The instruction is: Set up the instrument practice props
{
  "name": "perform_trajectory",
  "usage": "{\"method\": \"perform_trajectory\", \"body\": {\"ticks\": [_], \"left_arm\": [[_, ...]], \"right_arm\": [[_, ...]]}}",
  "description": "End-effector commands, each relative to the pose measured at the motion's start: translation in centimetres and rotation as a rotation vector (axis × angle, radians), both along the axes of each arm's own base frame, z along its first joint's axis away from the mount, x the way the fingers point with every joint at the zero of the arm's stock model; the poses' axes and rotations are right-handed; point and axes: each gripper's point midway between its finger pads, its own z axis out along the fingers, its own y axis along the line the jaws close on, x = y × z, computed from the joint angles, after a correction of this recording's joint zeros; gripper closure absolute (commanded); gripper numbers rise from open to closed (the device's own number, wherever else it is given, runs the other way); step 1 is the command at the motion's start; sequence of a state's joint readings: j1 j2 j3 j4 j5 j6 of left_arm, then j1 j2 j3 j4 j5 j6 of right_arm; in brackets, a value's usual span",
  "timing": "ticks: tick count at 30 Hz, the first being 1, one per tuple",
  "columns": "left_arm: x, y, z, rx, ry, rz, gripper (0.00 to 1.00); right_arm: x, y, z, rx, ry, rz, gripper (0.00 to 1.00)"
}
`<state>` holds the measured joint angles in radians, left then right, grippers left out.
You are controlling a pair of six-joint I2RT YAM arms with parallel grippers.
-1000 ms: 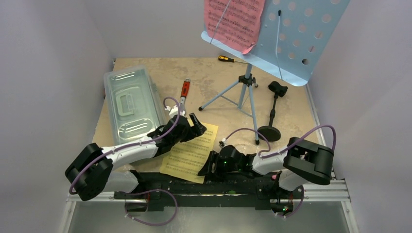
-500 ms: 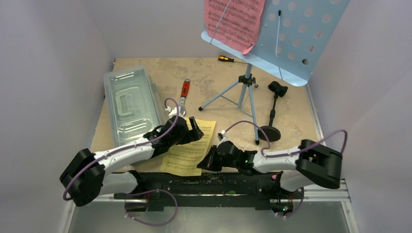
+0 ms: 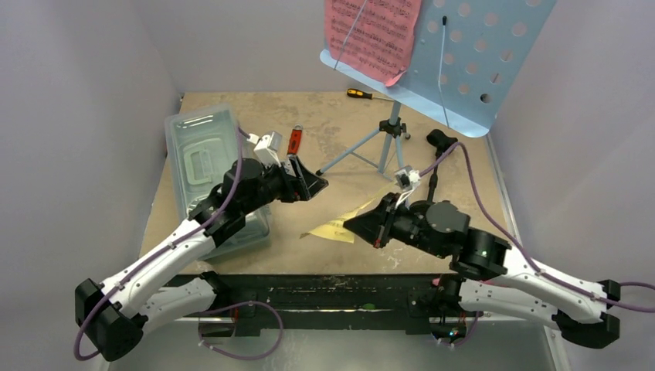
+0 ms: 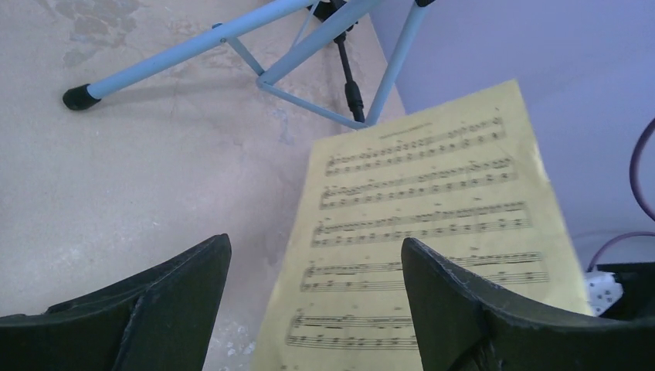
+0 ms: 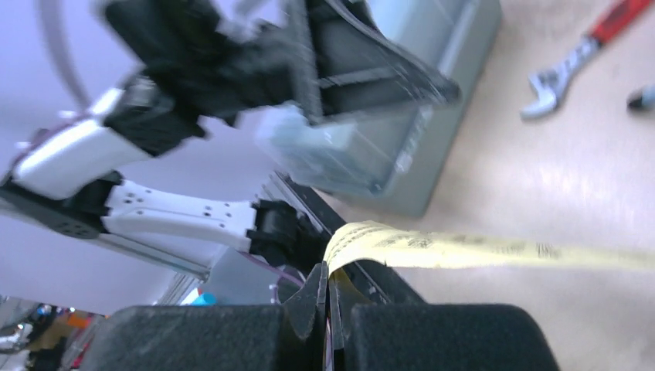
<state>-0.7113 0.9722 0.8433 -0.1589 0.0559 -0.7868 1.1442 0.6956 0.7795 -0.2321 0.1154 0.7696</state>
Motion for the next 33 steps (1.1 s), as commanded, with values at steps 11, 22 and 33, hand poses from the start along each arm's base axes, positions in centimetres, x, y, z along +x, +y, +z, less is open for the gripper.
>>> {"method": "perform_trajectory", "body": {"ticks": [11, 22, 33], "left_arm": [[-3.4, -0.2, 8.5, -0.638, 0.287, -0.151, 0.19], [-0.6, 2.6, 5.9, -0.390, 0.304, 0.080, 0.18], [1.5, 11.7, 9.4, 0.112, -0.023, 0.392, 0.17]], "right_arm": [[-4.2, 0.4, 17.4, 0.104, -0.598, 0.327, 1.00], [-1.7, 2.3, 15.5, 0.043, -0.586, 0.259, 1.00], [4.4, 8.1, 11.2, 0.022, -0.511, 0.257, 1.00]]}}
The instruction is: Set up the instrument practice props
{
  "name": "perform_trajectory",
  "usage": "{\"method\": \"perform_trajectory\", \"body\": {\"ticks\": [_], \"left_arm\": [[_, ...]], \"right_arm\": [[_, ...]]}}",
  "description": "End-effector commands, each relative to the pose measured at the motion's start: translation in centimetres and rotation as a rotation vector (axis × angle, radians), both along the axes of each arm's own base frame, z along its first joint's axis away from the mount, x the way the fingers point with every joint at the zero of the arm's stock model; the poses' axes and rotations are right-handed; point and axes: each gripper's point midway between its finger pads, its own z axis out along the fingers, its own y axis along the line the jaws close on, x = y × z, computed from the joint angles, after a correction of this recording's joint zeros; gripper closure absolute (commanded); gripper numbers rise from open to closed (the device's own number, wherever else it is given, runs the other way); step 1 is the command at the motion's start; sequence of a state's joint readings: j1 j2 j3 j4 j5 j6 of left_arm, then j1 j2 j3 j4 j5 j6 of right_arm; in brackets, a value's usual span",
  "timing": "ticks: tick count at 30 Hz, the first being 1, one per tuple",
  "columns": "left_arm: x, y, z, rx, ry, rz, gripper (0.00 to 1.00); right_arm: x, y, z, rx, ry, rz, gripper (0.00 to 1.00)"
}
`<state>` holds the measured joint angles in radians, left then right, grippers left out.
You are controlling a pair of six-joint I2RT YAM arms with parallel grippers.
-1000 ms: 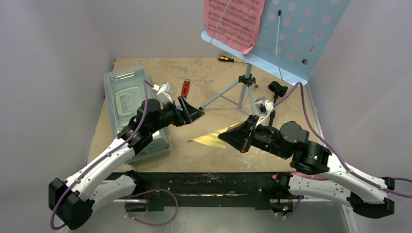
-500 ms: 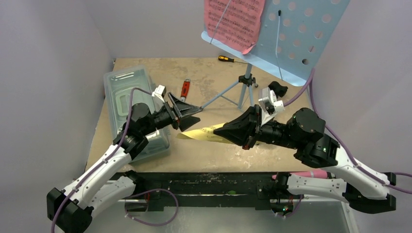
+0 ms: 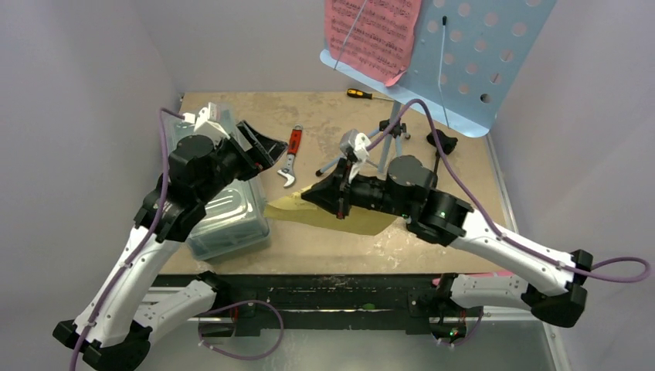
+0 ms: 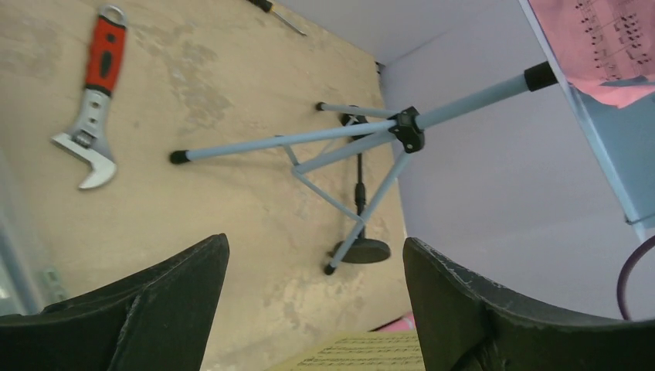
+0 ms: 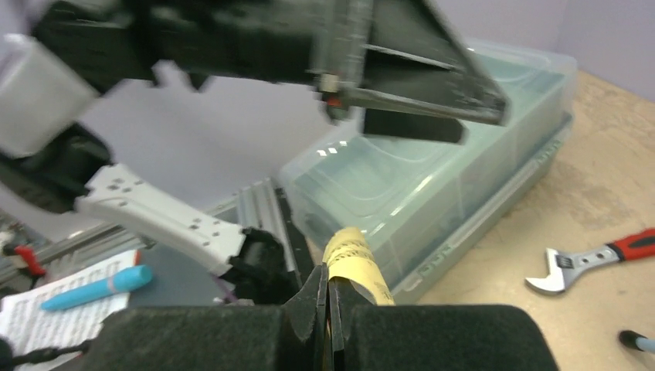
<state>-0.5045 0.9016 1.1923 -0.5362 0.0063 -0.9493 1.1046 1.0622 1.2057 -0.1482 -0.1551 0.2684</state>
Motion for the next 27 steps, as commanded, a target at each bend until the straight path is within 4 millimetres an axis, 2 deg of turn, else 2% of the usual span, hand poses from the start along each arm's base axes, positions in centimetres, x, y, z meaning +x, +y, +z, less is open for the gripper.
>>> {"method": "perform_trajectory", "body": {"ticks": [1, 5, 8, 11, 14, 17, 21, 23, 27], "left_arm": [[0.1, 4.1, -0.6, 0.276, -0.038, 0.096, 0.17], [-0.2, 4.3, -0.6, 0.294, -0.053, 0.084, 0.17], [-0.2, 2.5, -1.3, 0.274, -0.065, -0.001, 0.17], [-0.3, 0.0, -2.8, 0.249, -0.055, -0.130, 0.17], [-0.5, -2.3, -4.8, 0.210, -0.035, -0.250, 0.17], [-1.1, -4.5, -7.6, 0.145, 0.008, -0.362, 0.16], [-2.1, -7.3, -12.8, 0.057, 0.113, -0.494, 0.13], [-2.9, -8.6, -15.5, 0.051, 0.147, -0.522, 0.11], [-4.0, -9.9, -21.4, 0.221, 0.242, -0.486, 0.11]], "right_arm": [[3.3, 1.3, 0.6, 0.103, 0.022, 0.025, 1.00], [3.3, 2.4, 0.0, 0.082, 0.047, 0.075, 1.00], [3.2, 1.3, -1.6, 0.042, 0.058, 0.047, 1.00], [2.9, -0.8, -5.5, -0.044, 0.094, -0.010, 1.00], [2.4, -3.3, -10.3, -0.104, 0.173, -0.081, 1.00], [1.9, -5.4, -15.5, -0.092, 0.305, -0.169, 1.00], [1.3, -6.6, -21.1, 0.024, 0.524, -0.255, 1.00], [1.3, -6.8, -22.9, 0.106, 0.643, -0.289, 1.00], [1.4, -7.6, -26.0, 0.207, 0.846, -0.359, 1.00]]}}
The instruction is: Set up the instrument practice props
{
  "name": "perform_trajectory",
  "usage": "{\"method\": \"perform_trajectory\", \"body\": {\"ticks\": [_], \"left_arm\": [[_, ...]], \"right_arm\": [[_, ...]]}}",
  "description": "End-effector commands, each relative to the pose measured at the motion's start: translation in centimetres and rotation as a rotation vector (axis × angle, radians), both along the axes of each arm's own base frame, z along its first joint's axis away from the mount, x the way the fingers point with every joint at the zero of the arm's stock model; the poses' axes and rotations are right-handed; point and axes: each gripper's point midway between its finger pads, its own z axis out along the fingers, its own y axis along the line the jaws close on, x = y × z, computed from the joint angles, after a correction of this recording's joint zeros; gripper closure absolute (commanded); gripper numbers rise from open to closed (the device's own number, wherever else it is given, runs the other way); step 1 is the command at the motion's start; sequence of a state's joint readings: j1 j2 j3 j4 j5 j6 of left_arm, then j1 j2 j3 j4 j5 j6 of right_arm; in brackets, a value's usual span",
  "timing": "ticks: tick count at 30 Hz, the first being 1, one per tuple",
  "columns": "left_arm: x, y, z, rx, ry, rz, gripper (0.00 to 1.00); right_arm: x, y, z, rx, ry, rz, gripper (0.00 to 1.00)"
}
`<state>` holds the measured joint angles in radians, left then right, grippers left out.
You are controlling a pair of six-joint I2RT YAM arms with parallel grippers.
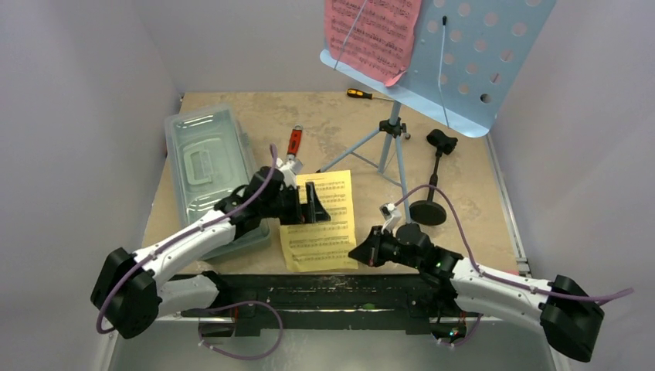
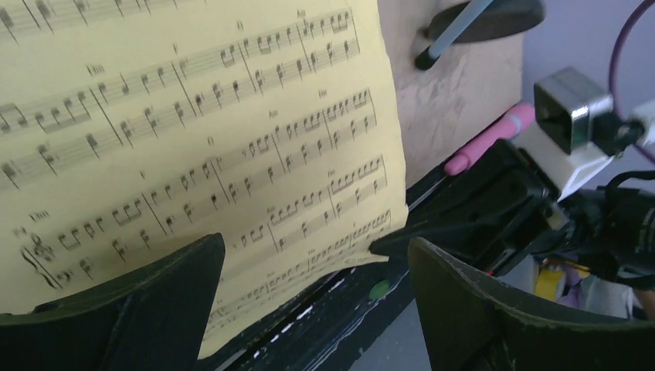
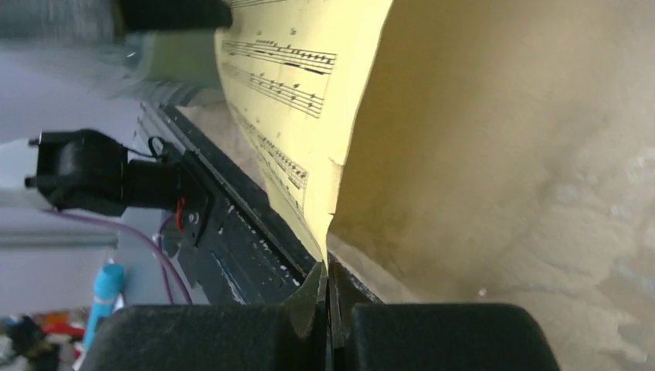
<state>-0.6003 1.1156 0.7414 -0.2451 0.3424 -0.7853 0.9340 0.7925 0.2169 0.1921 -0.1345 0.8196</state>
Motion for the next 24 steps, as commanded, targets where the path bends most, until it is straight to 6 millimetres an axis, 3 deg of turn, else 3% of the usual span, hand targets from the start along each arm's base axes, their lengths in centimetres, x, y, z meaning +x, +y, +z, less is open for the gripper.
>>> {"method": "perform_trajectory", "body": {"ticks": [1, 7, 12, 17, 24], "left_arm": [[-0.6, -2.4, -1.9, 0.053, -0.040, -0.006, 0.11], [-1.1, -2.2, -4.1, 0.015, -0.006, 0.074, 0.11], [-0.8, -0.9, -5.9, 0.050, 0.060, 0.189, 0.09], [-0.6, -0.2, -7.1, 0.032, 0.133, 0.301, 0.06], [-0.6, 0.5, -7.0, -0.074, 0.232, 0.461, 0.00]], "right_arm": [[2.1, 0.6, 2.9, 0.273, 0.137, -0.198, 1.00], [3.5, -2.0, 1.1, 0.253, 0.253, -0.367, 1.00], [4.0, -3.1, 2.6, 0.272, 0.251, -0.404, 1.00], [3.6, -3.0, 4.3, 0.320, 0.271, -0.371, 1.00], [3.5, -3.0, 5.8, 0.392, 0.274, -0.365, 1.00]]}}
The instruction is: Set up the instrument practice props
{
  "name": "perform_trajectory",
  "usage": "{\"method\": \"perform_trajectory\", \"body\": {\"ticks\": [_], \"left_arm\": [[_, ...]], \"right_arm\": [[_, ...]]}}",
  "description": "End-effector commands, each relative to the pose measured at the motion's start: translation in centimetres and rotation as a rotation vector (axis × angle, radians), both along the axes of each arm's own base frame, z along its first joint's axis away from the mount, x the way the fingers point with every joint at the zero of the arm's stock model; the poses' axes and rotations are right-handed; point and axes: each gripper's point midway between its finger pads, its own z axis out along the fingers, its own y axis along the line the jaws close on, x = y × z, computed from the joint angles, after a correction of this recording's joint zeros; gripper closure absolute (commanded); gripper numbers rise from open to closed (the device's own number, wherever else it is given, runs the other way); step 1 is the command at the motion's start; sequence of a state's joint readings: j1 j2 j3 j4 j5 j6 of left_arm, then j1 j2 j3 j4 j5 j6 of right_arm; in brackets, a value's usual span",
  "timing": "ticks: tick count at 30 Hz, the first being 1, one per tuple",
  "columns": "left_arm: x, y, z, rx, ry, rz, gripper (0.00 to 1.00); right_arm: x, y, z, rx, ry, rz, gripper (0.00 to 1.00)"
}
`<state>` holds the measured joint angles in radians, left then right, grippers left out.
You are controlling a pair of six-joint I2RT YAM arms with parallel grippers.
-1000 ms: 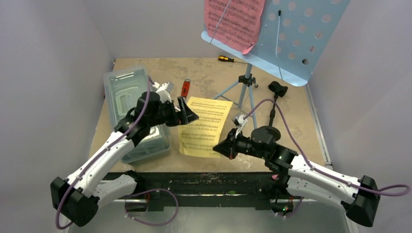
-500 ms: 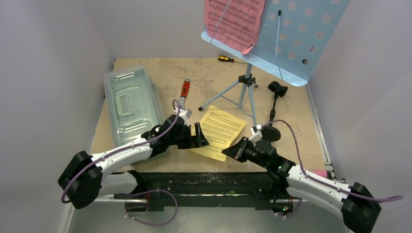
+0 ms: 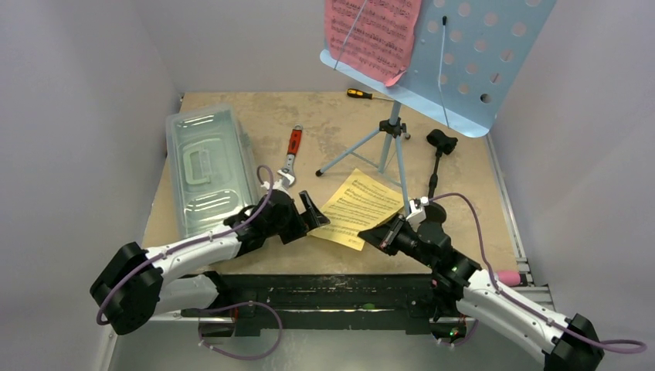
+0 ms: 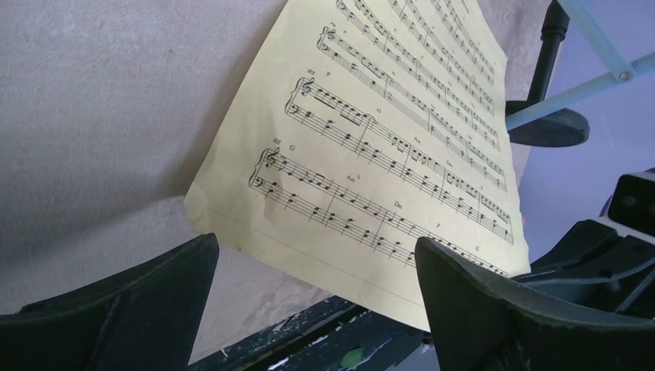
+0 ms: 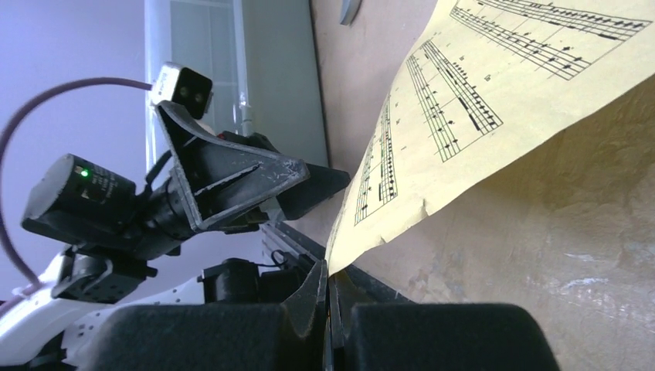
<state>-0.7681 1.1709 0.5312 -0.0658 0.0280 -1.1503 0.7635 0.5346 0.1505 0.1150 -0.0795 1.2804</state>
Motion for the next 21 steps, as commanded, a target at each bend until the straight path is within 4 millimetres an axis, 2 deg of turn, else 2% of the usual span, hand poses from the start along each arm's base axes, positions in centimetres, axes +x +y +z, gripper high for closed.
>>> {"method": "perform_trajectory", "body": {"ticks": [1, 4, 8, 12, 15, 21], "left_arm": [[0.5, 0.9, 0.7, -0.132, 0.059, 0.194, 0.00], [0.5, 0.5, 1.9, -0.247, 0.066, 0.236, 0.00], [0.8, -0.2, 3.1, -0.238, 0.060, 0.209, 0.00], [0.3, -1.3, 3.3, -0.269, 0.109, 0.171, 0.00], [0.0, -2.0, 3.5, -0.335, 0.149, 0.171, 0.07], [0.0, -2.1, 3.4, -0.418, 0.181, 0.211, 0.28]], "right_arm": [[0.1, 0.3, 2.5, 0.079, -0.009, -0.002, 1.00], [0.1, 0.5, 3.1, 0.106, -0.016, 0.006, 1.00], [0.2, 0.5, 3.3, 0.104, -0.015, 0.003, 1.00], [0.3, 0.5, 3.3, 0.135, -0.006, -0.009, 1.00], [0.7, 0.5, 3.4, 0.143, -0.012, -0.028, 1.00], [1.3, 0.5, 3.4, 0.146, -0.013, -0.050, 1.00]]}}
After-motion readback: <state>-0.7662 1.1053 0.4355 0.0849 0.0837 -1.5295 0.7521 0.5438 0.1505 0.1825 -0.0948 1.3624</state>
